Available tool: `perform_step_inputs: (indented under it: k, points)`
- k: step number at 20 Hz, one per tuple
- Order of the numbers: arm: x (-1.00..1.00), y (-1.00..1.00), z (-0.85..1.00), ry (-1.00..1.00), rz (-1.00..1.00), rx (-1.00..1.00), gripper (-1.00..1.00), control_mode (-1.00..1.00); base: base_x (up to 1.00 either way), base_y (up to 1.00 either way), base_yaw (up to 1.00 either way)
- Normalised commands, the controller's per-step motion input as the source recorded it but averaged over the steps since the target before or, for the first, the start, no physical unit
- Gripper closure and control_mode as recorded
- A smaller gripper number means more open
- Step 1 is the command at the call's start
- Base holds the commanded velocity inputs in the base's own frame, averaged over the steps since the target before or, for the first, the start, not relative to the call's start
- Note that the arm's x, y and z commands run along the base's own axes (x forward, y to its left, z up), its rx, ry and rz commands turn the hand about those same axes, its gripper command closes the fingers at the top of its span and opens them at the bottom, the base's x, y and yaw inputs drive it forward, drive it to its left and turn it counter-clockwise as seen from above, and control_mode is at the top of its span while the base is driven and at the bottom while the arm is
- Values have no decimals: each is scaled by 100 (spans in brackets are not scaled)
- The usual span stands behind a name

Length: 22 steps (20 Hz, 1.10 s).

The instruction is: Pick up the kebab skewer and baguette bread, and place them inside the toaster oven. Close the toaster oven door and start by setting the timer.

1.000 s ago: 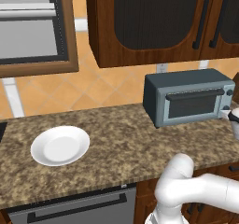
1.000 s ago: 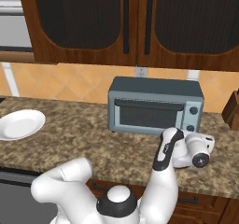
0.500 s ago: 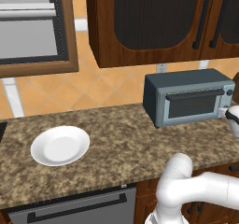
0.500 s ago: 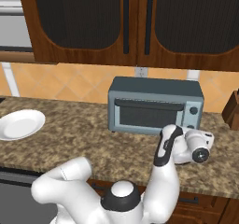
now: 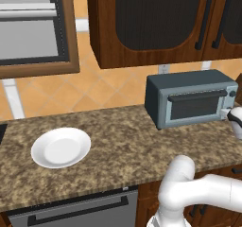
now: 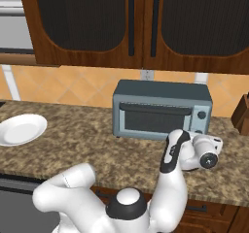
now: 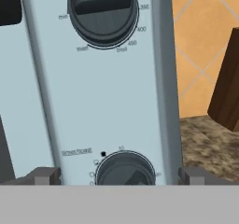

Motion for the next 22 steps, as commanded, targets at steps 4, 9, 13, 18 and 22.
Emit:
perform_step_inputs:
  k: [4, 9, 13, 18, 22]
  points:
    - [0, 0, -10, 0, 0, 0, -100, -100, 0, 0, 0]
    - [0, 0, 0, 0, 0, 0, -100, -100, 0, 0, 0]
    - [0, 0, 0, 0, 0, 0, -100, -100, 0, 0, 0]
    - [0, 0, 0, 0, 0, 0, 100, -100, 0, 0, 0]
    - [0, 0, 0, 0, 0, 0, 100, -100, 0, 0, 0]
